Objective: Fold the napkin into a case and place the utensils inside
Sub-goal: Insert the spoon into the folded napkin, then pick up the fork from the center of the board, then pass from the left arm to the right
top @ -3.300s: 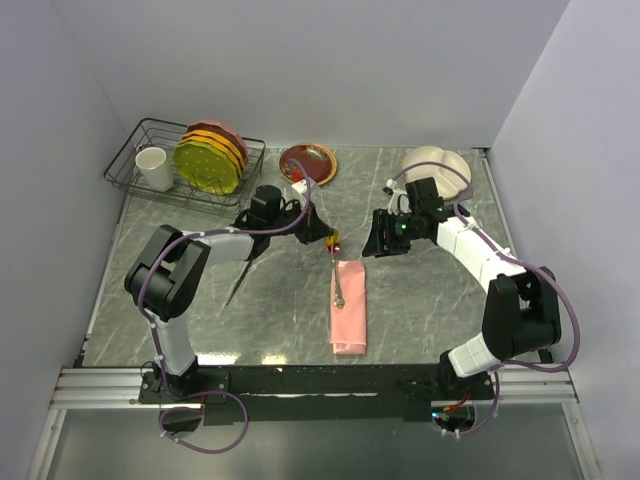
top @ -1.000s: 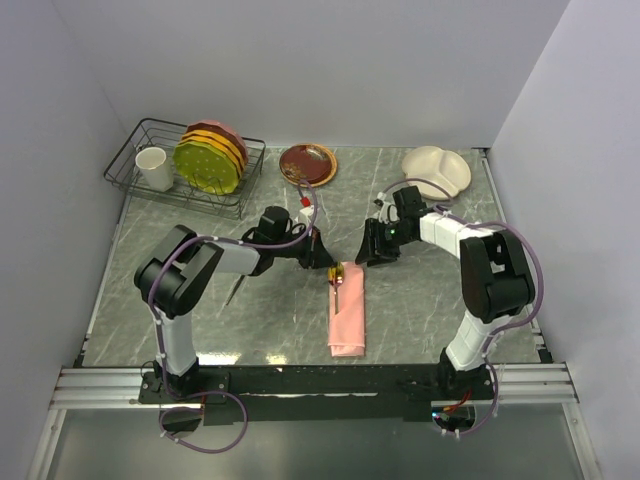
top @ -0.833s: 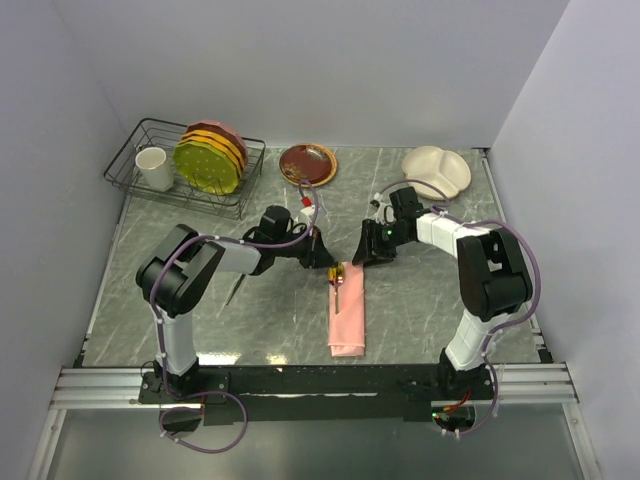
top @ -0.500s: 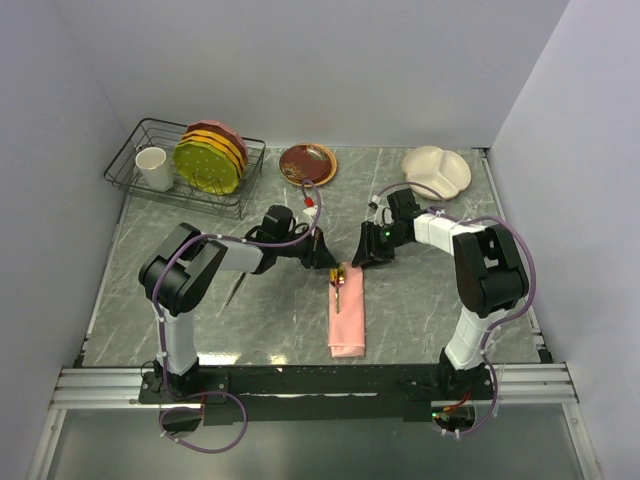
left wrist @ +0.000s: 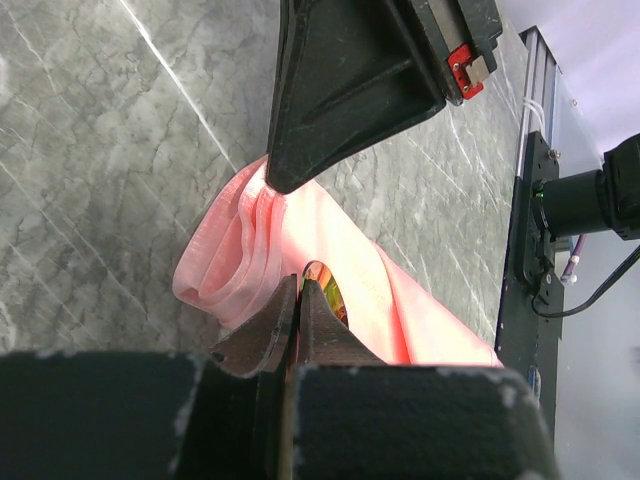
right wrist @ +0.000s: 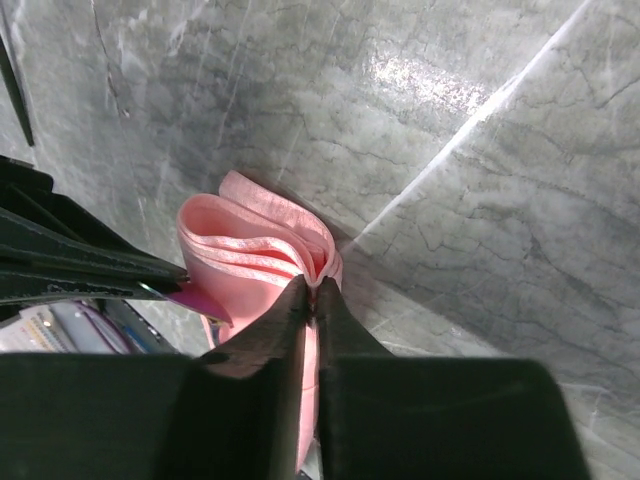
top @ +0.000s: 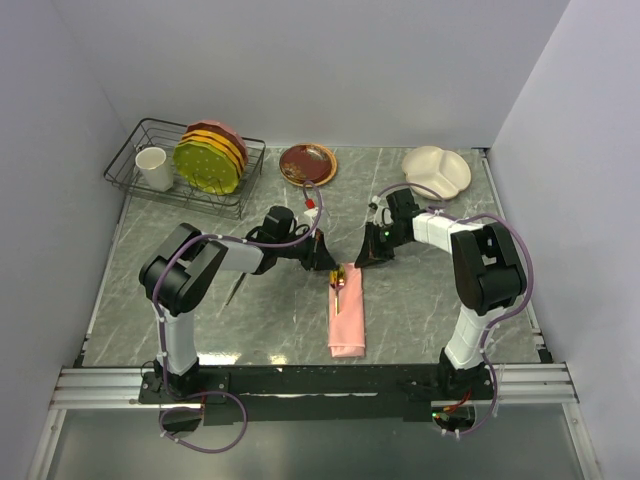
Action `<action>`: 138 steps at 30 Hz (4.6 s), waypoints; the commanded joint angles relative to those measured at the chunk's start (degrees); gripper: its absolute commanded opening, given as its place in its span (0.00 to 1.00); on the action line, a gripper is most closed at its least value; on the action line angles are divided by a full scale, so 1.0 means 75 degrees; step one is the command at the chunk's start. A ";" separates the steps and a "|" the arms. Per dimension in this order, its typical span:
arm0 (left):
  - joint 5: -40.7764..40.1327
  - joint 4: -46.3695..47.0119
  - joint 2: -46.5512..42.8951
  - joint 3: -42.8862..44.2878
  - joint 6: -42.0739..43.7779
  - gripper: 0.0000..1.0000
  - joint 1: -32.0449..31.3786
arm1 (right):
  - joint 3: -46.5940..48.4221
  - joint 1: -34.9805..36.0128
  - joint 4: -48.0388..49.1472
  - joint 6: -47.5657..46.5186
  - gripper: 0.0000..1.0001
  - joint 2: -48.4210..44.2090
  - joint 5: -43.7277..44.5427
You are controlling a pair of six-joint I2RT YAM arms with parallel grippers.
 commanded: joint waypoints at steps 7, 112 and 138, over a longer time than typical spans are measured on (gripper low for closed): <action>0.0301 0.0145 -0.0026 -0.0084 -0.0005 0.06 -0.0072 | 0.0340 0.0047 0.0246 0.0153 0.00 0.0055 -0.0021; -0.1795 -0.4695 -0.1420 0.5683 -0.0299 0.01 0.0257 | 0.2614 0.0797 -0.0398 0.0399 0.51 -0.3179 0.1432; -0.2183 -0.4460 -0.1573 0.5307 -0.0427 0.01 -0.0096 | 0.2040 0.0950 -0.0410 0.0481 0.21 -0.3109 0.1257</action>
